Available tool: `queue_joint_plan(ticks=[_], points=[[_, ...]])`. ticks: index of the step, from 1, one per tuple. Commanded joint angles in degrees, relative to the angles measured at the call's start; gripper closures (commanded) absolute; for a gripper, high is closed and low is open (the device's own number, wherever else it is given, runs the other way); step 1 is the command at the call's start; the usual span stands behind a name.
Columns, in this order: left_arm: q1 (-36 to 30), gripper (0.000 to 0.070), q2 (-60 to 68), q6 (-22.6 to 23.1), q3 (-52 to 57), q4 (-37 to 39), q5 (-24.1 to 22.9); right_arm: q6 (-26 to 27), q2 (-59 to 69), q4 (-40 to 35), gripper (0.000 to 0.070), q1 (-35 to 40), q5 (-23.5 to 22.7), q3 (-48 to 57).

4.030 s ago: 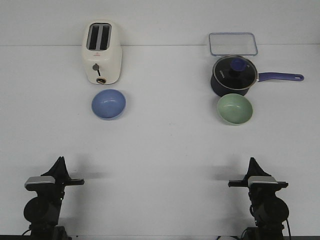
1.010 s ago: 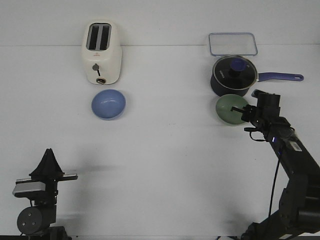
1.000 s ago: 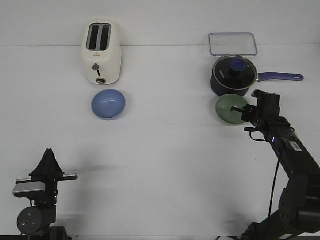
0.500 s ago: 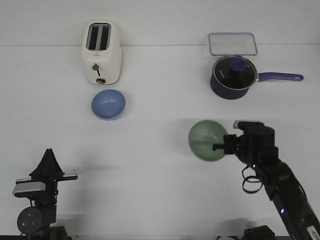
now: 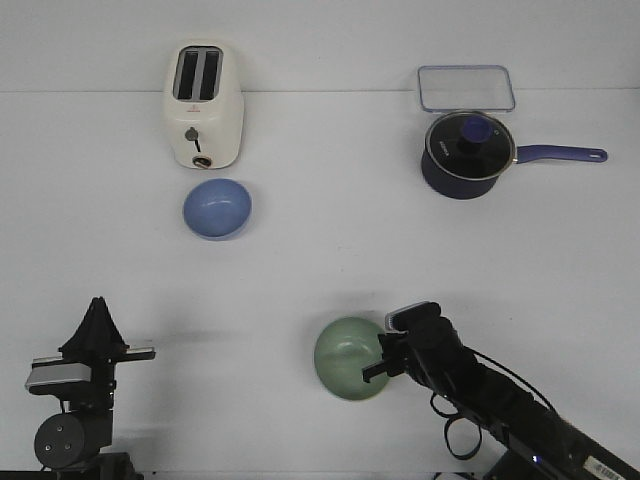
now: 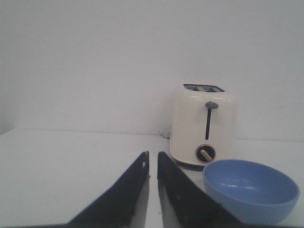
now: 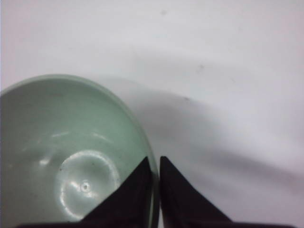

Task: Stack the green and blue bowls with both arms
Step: 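Carry the green bowl with the right gripper toward the table center, nearer the robot, then set the green bowl down and open the right gripper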

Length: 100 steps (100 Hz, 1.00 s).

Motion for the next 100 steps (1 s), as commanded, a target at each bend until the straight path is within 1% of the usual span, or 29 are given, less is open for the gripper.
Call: queue_joint_plan(ticks=[1,10,14,17,19,20,25,28,31,40,48,60,70,77,87,92,100], points=[[0.0,0.0685,-0.1,-0.1,-0.6,0.6,-0.1,0.9,1.6,1.4,0.07,1.3,0.3,0.3],[0.0,0.0685,-0.1,-0.1,-0.6,0.6,-0.1,1.0,3.1,2.5,0.0699,2.1,1.5,0.3],[0.0,0.0685,-0.1,-0.1,-0.6,0.6,-0.1,1.0,3.7,2.8,0.0678,2.2,1.7,0.3],[0.0,0.0685,-0.1,-0.1,-0.6,0.6,-0.1,1.0,3.9,3.0,0.0638,2.2,1.7,0.3],[0.0,0.0685,-0.1,-0.1,-0.6,0.6,-0.1,1.0,4.1,3.1,0.0598,2.2,1.8,0.3],[0.0,0.0685,-0.1,-0.1,-0.6,0.6,-0.1,1.0,4.1,3.2,0.0566,2.2,1.8,0.3],[0.0,0.0685,-0.1,-0.1,-0.6,0.6,-0.1,1.0,4.1,3.5,0.0477,2.2,1.8,0.3],[0.0,0.0685,-0.1,-0.1,-0.6,0.6,-0.1,1.0,4.1,3.8,0.0436,2.2,1.8,0.3],[0.0,0.0685,-0.1,-0.1,-0.6,0.6,-0.1,1.0,4.1,3.9,0.042,2.1,1.8,0.3],[0.0,0.0685,-0.1,-0.1,-0.6,0.6,-0.1,0.7,3.5,4.5,0.0418,2.1,1.8,0.5],[0.0,0.0685,-0.1,1.7,-0.6,0.6,-0.2,-0.6,1.4,4.7,0.0418,2.1,1.8,0.6],[0.0,0.0685,-0.1,1.2,-0.6,0.7,0.1,-2.3,-4.0,4.1,0.0419,2.1,1.8,0.6],[0.0,0.0685,-0.1,0.5,-0.6,0.7,0.1,-3.3,-9.4,2.1,0.042,2.1,2.1,0.6],[0.0,0.0685,-0.1,-1.6,-0.6,0.7,0.1,-3.2,-12.9,-0.3,0.042,2.1,2.8,0.6],[0.0,0.0685,-0.1,-3.1,-0.6,0.7,0.1,-3.1,-16.2,-3.5,0.0421,2.1,2.9,0.6],[0.0,0.0685,-0.1,-5.5,-0.6,0.7,0.3,-3.1,-17.6,-5.4,0.0421,2.1,3.4,0.6],[0.0,0.0685,-0.1,-10.9,-0.6,0.7,0.7,-3.1,-19.2,-7.5,0.0421,2.1,4.8,0.6]])
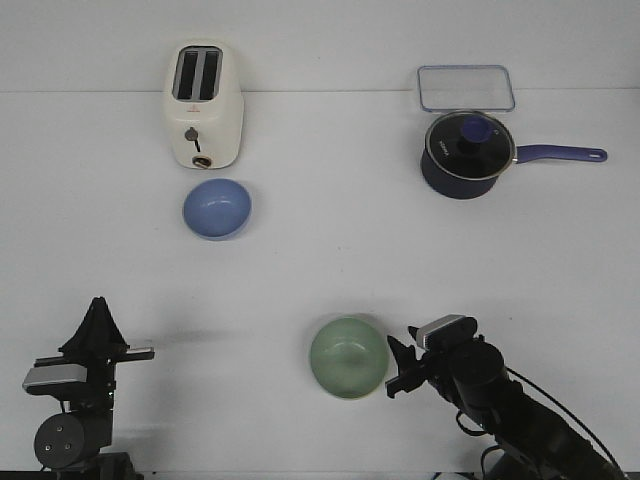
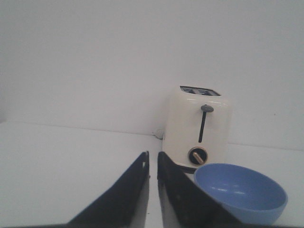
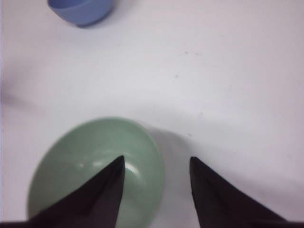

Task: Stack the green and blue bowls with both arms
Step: 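Set the green bowl down and open the right gripper, then reach the left gripper forward to the light blue bowl's rim and grasp it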

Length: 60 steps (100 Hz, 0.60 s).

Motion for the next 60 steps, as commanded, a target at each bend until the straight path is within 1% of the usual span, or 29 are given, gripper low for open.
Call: queue_joint_plan(ticks=[1,12,22,29,37,43,46,48,50,58,60], points=[[0.0,0.0686,-0.1,-6.7,-0.7,0.6,0.4,-0.6,-0.7,-0.9,0.0421,0.5,1.1,0.6],[0.0,0.0689,0.0,-11.9,0.0,0.7,0.4,-0.6,-1.9,-1.7,0.0421,0.5,2.1,0.6],[0.0,0.0689,2.5,-15.3,4.7,-2.3,-0.3,-0.6,-2.6,-1.8,0.0421,0.5,2.4,0.6],[0.0,0.0689,7.8,-15.5,10.2,-4.3,-0.5,-0.6,-2.6,-1.7,0.0421,0.5,2.5,0.6],[0.0,0.0689,17.4,-14.5,18.6,-8.1,0.0,-0.6,-2.4,-1.7,0.0421,0.5,2.5,0.6],[0.0,0.0689,26.0,-14.2,26.3,-13.1,2.0,-0.6,-2.4,-1.6,0.0421,0.5,2.5,0.6],[0.0,0.0678,30.5,-14.1,30.3,-16.1,3.6,-0.6,-2.4,-1.4,0.0421,0.5,2.5,0.6],[0.0,0.0661,33.5,-14.1,33.0,-18.1,4.7,-0.6,-2.4,-1.4,0.0421,0.5,2.5,0.6],[0.0,0.0623,36.4,-14.0,35.6,-20.0,6.0,-0.6,-2.5,-1.3,0.0421,0.5,2.5,0.6],[0.0,0.0382,47.9,-13.5,45.3,-26.9,10.1,-0.6,-2.5,-0.7,0.0421,0.5,2.5,0.6],[-0.1,0.0333,50.6,-13.4,47.5,-28.4,11.1,-0.6,-2.5,-0.6,0.0421,0.5,2.5,0.6]])
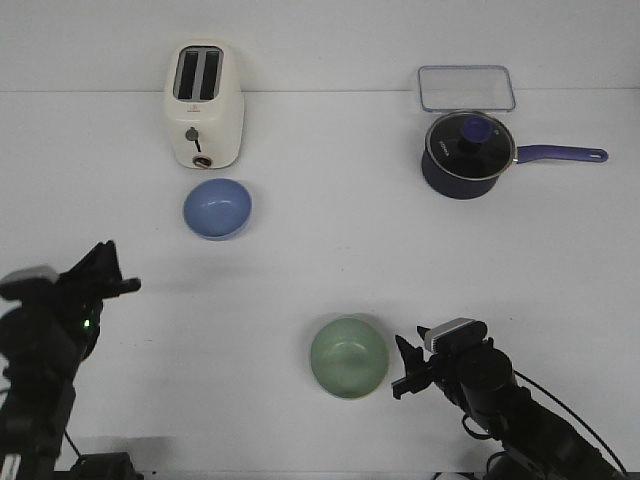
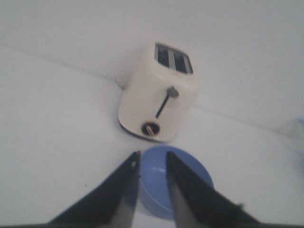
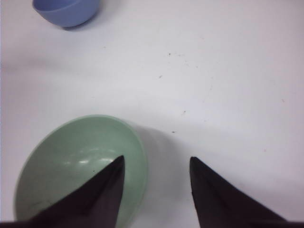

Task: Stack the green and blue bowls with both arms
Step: 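Reach the left gripper forward to the light blue bowl's rim and grasp it, then carry the blue bowl with the left gripper and lower it into the green bowl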

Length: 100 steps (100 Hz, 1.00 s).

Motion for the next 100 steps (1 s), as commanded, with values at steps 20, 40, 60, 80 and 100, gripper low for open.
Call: queue_joint_plan(ticks=[20,40,60,80,100], points=[[-2.3,0.0279,33.6,1.2,23.1,-12.9,9.3,-0.3,0.3,1.6,0.0421,0.5,1.3,0.6],[-4.3,0.0279,50.6,2.3,30.6,-14.3,9.3,-0.3,0.3,1.6,0.0421,0.5,1.8,0.6],[-5.0,0.0282,59.9,2.2,32.0,-11.1,8.2,-0.2,0.3,1.6,0.0421,0.5,1.8,0.6],[-5.5,0.0489,63.3,2.3,32.0,-9.0,6.2,-0.2,0.3,1.6,0.0421,0.5,1.8,0.6],[-5.7,0.0688,61.7,3.6,32.0,-8.3,4.7,-0.3,0.3,1.5,0.0421,0.5,1.8,0.6]])
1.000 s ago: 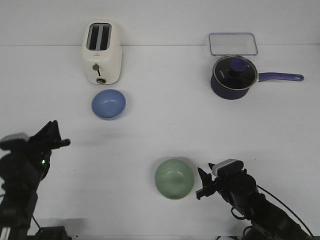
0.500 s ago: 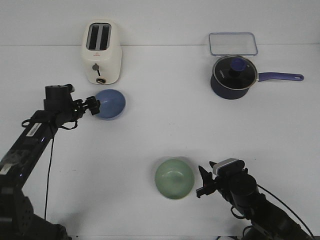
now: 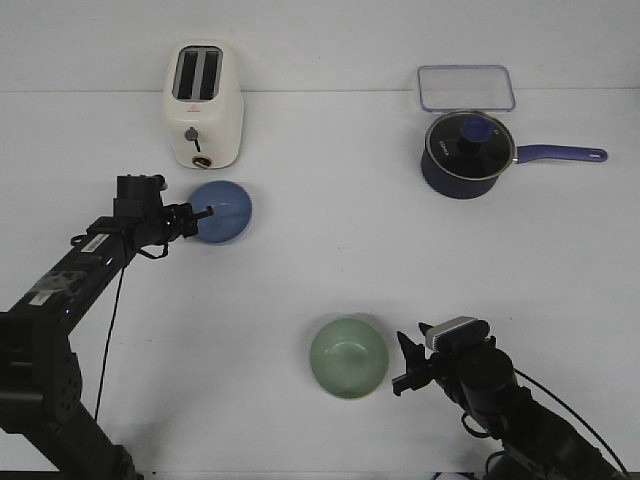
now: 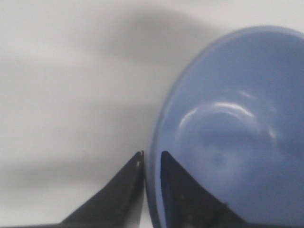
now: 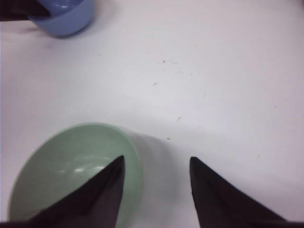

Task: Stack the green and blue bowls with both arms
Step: 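Carry the blue bowl with the left gripper and lower it into the green bowl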

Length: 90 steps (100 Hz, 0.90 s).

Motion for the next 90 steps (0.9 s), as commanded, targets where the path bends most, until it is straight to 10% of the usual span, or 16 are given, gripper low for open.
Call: queue_joint_plan(ticks=[1,35,90], points=[[-0.2,0.0688,-0.7,1.7,1.5,0.2,-0.4,-0.2,0.3,0.7,0.0421,0.5,0.2,0.6],[-5.2,0.069,-18.3,6.3,1.2,-12.0,2.8,-0.3,0.3,0.7,0.0421,0.5,0.3,0.6],[-42.7,0.069,-21.3,-1.3,-9.0,-9.2,-1.7,-0.5,0.3,0.7,0.0421,0.5,1.3,0.6]])
